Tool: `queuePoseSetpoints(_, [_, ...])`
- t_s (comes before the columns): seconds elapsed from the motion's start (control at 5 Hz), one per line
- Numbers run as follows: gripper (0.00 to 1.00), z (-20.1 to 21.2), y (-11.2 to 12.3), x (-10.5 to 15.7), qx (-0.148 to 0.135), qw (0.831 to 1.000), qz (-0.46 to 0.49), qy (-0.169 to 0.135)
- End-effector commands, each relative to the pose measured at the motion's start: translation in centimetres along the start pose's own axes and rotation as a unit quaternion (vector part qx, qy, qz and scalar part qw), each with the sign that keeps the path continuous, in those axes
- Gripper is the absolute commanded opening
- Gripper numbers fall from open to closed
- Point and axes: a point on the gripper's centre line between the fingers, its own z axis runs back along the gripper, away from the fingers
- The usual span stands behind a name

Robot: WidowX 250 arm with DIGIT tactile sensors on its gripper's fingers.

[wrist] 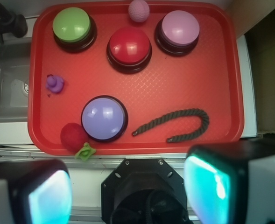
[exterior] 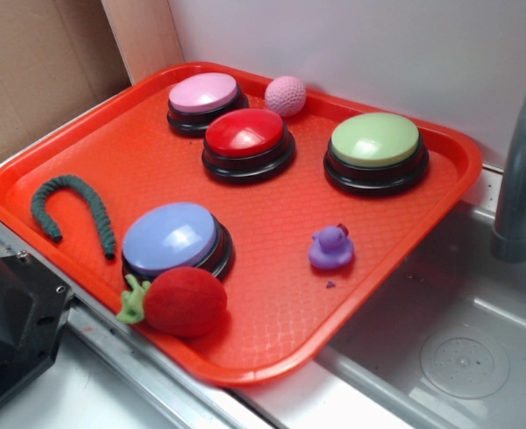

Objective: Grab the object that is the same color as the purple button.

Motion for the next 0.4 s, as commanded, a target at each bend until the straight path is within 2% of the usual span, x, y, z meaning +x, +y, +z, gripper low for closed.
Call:
queuePoseSetpoints(0.0, [1.0, 0.0, 0.0, 0.0, 0.0, 1.0, 0.0, 0.0])
queuePoseSetpoints(0.2, [1.0, -1.3, -3.1, 2.2, -0.031, 0.993, -0.114, -0.018])
